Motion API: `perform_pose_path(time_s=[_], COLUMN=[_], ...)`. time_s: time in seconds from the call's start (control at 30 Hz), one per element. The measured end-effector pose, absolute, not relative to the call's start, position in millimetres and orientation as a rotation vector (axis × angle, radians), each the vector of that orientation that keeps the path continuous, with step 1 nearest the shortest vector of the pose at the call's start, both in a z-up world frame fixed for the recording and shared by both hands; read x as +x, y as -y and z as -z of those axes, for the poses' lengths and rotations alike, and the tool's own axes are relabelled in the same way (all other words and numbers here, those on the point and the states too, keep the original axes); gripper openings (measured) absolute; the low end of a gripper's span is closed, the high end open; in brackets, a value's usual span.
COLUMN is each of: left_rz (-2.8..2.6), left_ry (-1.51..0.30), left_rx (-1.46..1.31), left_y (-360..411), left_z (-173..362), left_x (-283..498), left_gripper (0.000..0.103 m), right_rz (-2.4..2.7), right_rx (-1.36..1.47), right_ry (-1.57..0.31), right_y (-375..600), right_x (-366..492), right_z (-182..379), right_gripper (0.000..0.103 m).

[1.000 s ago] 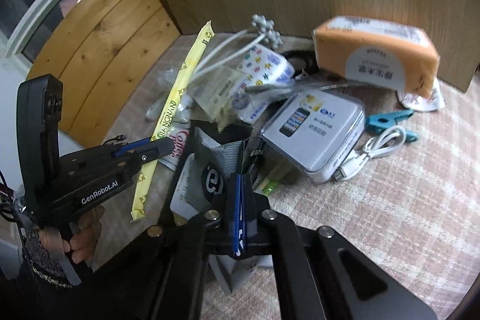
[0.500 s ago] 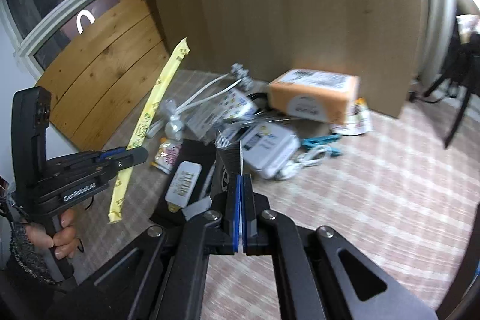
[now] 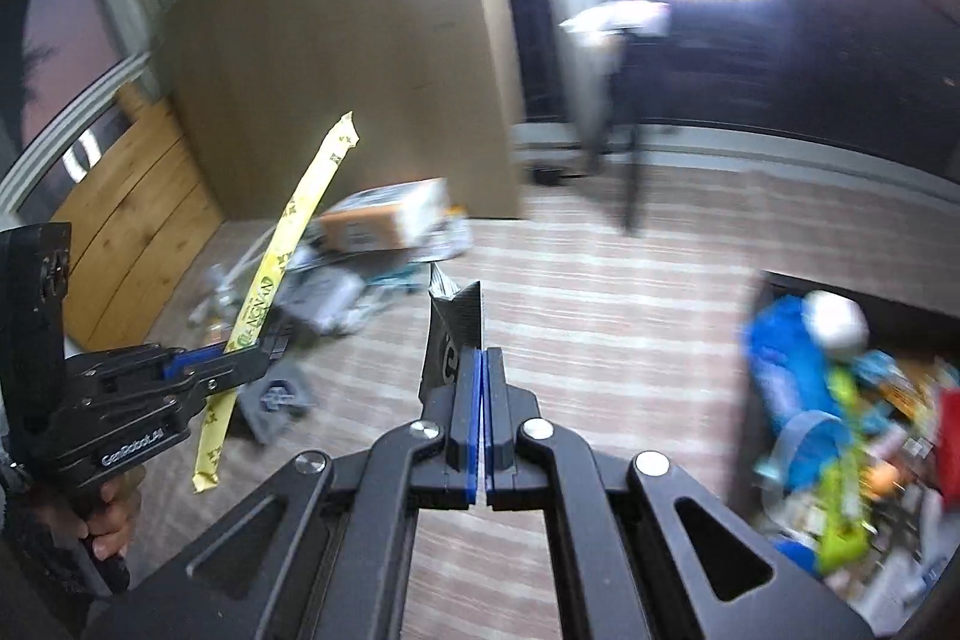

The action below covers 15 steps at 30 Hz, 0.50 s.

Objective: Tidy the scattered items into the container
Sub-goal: 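Carry the yellow stick and grey pouch to the tray and open both grippers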

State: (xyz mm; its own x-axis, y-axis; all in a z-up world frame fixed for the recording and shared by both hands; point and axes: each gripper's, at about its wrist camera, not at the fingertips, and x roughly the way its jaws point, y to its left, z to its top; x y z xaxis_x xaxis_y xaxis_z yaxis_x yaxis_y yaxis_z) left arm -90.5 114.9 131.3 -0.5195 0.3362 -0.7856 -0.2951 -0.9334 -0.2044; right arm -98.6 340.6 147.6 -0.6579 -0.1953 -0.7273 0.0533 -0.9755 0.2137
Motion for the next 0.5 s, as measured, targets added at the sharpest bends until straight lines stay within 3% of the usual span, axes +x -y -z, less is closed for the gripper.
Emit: perform_pose_path(time_s=[0.5], left_rz=[-2.139], left_ry=[-0.089], left_rx=[-1.134], left_y=[-318.0], left_z=[-156.7], left_x=[-70.1], left_gripper=[0.010], right_rz=[3.097], right_rx=[1.299], right_ry=[0.506], right_y=[-527.1], right_x=[-0.2], right_z=[-159.1], right_gripper=[0.001])
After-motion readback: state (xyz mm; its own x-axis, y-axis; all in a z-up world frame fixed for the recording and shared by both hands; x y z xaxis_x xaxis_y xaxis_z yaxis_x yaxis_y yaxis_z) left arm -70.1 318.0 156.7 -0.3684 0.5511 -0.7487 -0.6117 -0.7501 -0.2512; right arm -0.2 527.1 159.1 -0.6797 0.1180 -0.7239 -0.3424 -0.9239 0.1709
